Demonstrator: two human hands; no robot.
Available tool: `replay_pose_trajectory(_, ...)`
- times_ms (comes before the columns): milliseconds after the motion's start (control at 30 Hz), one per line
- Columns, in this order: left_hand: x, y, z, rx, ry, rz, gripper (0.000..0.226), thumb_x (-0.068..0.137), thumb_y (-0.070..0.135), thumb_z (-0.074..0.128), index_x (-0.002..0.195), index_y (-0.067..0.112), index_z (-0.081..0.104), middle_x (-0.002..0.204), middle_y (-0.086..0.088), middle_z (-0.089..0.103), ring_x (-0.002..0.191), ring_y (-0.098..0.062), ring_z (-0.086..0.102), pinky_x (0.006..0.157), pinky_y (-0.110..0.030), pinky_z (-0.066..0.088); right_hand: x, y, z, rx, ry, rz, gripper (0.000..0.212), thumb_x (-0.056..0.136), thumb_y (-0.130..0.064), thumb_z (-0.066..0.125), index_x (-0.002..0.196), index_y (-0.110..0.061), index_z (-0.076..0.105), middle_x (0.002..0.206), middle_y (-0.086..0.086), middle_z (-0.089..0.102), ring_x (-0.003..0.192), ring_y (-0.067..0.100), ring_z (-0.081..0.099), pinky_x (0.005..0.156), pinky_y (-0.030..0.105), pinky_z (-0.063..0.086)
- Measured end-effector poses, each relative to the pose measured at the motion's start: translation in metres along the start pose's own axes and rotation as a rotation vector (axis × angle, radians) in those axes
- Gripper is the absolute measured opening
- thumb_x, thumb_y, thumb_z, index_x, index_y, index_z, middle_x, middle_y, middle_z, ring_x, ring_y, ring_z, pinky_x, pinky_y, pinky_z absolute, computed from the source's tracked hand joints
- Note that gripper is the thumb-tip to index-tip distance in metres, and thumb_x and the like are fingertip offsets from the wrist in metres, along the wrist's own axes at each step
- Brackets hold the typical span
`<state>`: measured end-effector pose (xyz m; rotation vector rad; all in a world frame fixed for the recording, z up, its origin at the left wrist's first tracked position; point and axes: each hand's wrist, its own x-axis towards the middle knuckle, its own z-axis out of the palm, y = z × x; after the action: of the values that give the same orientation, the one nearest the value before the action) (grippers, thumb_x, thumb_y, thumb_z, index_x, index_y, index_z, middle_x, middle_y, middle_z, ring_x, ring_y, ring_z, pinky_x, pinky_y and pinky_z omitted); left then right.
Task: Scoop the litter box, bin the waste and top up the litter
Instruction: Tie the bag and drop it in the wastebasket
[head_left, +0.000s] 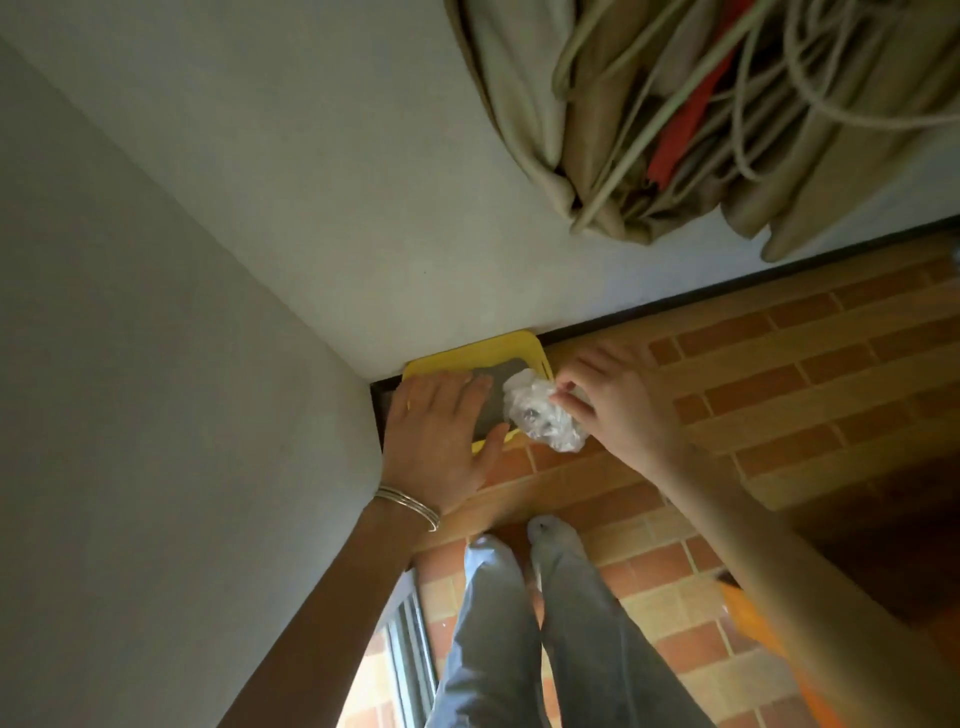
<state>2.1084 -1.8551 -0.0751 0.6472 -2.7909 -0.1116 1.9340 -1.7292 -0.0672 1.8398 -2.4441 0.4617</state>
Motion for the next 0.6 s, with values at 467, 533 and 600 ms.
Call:
replay_pose_trajectory(467, 0.052, 0.096, -0.015, -0.083, -0.18, 0.39, 0.046, 0.08, 0.044, 0.049, 0.109, 0.013, 0.064, 0.104, -0.009, 0.065, 0.097, -0.029, 0.059, 0.086, -0.041, 0.045, -0.092, 0.039, -0.076, -0.15, 0.139, 0.387, 0.016, 0.076, -0.032, 0.068, 0.077, -0.017, 0.064, 0.079, 0.0, 0.066, 0.078, 0.022, 0.058, 0.071, 0.036, 0.044)
replay_pose_trajectory(533, 0.063, 0.118, -0.011, -0.092, -0.203, 0.448, 0.046, 0.081, 0.046, 0.049, 0.109, 0.013, 0.064, 0.106, -0.008, 0.065, 0.099, -0.028, 0.058, 0.086, -0.04, 0.045, -0.11, 0.054, -0.083, -0.171, 0.158, 0.445, 0.015, 0.076, -0.03, 0.071, 0.079, -0.017, 0.066, 0.08, 0.0, 0.066, 0.078, 0.022, 0.059, 0.072, 0.035, 0.044)
replay_pose_trajectory(600, 0.075, 0.144, -0.008, -0.115, -0.231, 0.5, 0.049, 0.084, 0.05, 0.041, 0.109, 0.014, 0.064, 0.107, -0.006, 0.064, 0.099, -0.027, 0.058, 0.085, -0.039, 0.045, -0.13, 0.071, -0.089, -0.188, 0.162, 0.508, 0.012, 0.078, -0.029, 0.069, 0.082, -0.017, 0.067, 0.084, 0.0, 0.067, 0.081, 0.022, 0.06, 0.075, 0.035, 0.043)
